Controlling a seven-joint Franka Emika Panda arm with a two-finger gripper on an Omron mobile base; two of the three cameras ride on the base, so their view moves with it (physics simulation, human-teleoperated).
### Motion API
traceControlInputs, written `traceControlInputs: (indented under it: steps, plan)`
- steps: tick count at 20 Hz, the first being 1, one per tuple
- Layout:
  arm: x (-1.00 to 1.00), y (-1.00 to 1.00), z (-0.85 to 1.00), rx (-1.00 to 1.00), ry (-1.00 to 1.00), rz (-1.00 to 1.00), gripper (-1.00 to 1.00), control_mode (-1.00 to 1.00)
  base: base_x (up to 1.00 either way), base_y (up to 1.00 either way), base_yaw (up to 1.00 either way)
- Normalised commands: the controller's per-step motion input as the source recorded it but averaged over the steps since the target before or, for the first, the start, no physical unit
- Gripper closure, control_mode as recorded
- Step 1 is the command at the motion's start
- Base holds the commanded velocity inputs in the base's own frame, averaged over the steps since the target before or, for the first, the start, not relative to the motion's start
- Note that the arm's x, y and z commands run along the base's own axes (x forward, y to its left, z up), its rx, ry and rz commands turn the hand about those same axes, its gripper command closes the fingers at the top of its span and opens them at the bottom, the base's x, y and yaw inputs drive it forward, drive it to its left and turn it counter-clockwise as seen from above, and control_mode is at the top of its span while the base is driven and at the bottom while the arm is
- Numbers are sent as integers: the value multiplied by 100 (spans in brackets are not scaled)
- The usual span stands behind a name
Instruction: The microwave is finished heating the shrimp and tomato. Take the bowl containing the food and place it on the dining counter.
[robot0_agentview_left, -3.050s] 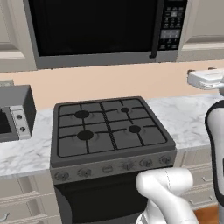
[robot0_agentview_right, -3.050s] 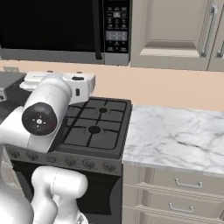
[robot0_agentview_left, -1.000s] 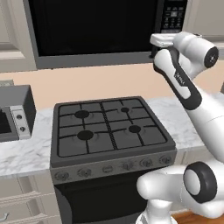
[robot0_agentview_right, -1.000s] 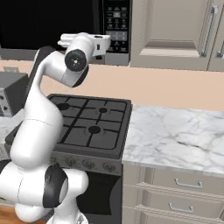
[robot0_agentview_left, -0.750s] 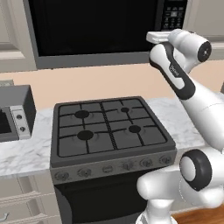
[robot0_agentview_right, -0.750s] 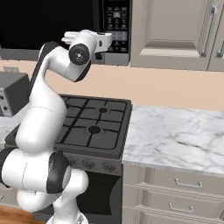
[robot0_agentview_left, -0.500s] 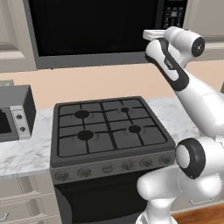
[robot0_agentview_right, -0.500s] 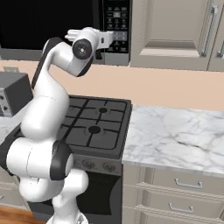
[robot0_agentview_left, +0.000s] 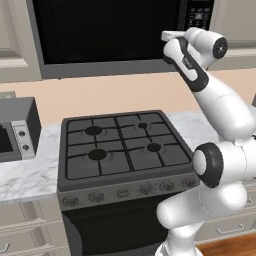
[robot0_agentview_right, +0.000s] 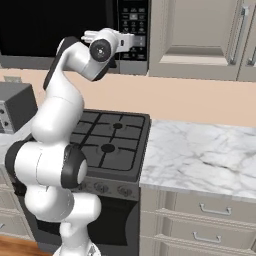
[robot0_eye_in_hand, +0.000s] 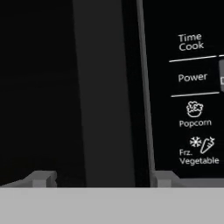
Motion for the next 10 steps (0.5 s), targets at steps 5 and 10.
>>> traceControlInputs:
  steps: [5, 10]
  plan:
    - [50, -3, 0, 0, 4, 0, -100, -100, 0, 0, 0]
    - [27, 0, 0, 0, 0, 0, 100, -100, 0, 0, 0]
